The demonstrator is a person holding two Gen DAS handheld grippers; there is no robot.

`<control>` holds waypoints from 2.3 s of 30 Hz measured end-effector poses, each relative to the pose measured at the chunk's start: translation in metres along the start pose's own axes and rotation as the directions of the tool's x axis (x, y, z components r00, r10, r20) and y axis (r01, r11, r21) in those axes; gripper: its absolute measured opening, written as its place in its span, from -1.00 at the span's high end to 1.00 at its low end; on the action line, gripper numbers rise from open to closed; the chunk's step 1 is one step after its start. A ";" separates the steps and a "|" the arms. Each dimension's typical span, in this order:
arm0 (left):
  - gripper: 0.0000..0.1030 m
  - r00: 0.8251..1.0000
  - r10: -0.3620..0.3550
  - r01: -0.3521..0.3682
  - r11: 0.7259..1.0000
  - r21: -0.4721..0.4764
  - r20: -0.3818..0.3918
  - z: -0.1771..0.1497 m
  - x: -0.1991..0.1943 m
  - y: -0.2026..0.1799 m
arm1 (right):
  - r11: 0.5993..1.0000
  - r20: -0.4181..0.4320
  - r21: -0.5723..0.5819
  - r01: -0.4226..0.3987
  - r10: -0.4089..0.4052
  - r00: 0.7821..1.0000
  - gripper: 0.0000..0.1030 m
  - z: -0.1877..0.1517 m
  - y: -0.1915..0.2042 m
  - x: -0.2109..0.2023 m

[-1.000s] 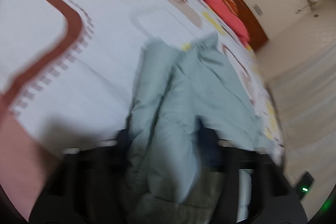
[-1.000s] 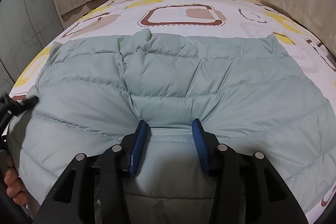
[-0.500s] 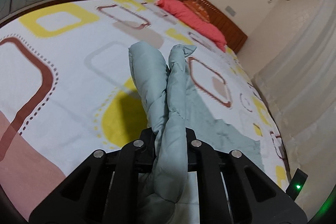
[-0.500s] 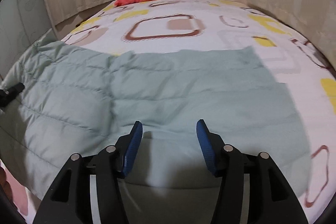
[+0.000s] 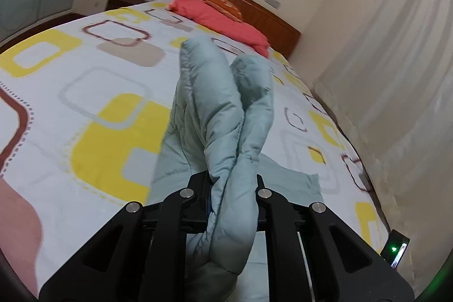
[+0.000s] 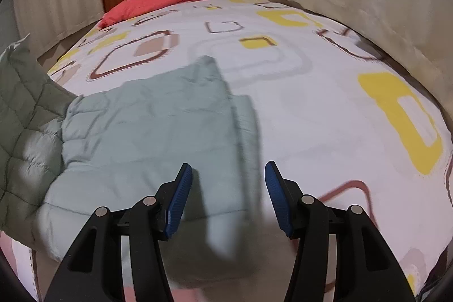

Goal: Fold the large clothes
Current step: 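Grasp the jacket side with the left gripper and fold it inward, then open the left gripper to release the folded side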

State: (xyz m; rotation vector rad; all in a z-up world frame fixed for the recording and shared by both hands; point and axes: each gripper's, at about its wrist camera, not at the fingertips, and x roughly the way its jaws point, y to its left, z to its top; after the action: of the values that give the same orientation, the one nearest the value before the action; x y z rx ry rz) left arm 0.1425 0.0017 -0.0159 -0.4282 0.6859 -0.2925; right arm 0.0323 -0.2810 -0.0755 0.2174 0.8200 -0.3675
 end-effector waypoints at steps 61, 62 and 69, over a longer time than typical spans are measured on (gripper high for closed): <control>-0.53 0.998 0.025 -0.020 0.995 0.098 -0.049 -0.073 0.002 -0.036 | 0.985 0.024 0.122 -0.120 0.118 0.993 -0.24 0.012 -0.025 -0.022; -0.53 0.997 0.057 -0.054 0.996 0.066 -0.046 -0.068 0.004 -0.019 | 0.984 0.023 0.119 -0.134 0.133 0.991 -0.24 0.013 -0.020 -0.022; -0.53 0.991 0.082 -0.097 0.984 -0.149 -0.101 -0.061 0.027 0.054 | 0.949 -0.025 0.145 -0.281 0.288 0.957 -0.42 0.013 0.024 -0.005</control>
State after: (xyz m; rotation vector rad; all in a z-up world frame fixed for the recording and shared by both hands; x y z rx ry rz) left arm 0.1291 0.0212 -0.0985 -0.5313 0.8216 -0.1757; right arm 0.0477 -0.2620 -0.0614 0.4715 0.7957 -0.1477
